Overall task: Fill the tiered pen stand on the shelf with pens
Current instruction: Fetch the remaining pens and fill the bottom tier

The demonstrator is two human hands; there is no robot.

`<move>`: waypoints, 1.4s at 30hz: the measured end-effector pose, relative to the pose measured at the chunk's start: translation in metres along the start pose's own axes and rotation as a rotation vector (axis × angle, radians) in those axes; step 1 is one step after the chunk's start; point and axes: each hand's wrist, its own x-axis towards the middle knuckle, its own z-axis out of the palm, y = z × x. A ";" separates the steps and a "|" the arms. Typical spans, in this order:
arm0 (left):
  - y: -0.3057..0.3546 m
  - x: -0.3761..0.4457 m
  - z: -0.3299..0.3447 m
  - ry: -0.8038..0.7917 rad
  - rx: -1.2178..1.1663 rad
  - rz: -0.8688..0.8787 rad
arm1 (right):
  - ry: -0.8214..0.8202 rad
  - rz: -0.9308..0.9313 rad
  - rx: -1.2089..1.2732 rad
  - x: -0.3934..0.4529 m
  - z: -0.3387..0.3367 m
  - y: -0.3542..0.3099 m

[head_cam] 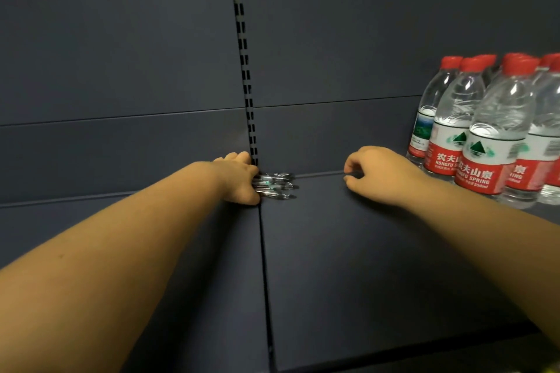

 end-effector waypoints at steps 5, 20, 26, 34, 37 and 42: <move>0.005 -0.004 -0.007 -0.057 0.109 0.049 | -0.010 -0.015 0.013 0.005 0.004 -0.003; 0.026 -0.004 -0.015 -0.160 0.229 0.162 | -0.009 -0.005 0.044 -0.007 0.001 0.008; 0.013 -0.017 -0.008 0.126 -0.120 0.088 | 0.009 -0.010 0.029 -0.007 -0.005 0.009; -0.006 -0.053 -0.003 0.451 -0.384 -0.183 | 0.017 -0.080 0.075 0.014 -0.010 -0.032; -0.025 -0.077 0.000 0.537 -0.590 -0.290 | 0.016 -0.116 0.111 0.018 -0.003 -0.063; -0.074 -0.126 0.016 0.614 -0.863 -0.447 | 0.003 -0.225 0.143 0.027 0.010 -0.127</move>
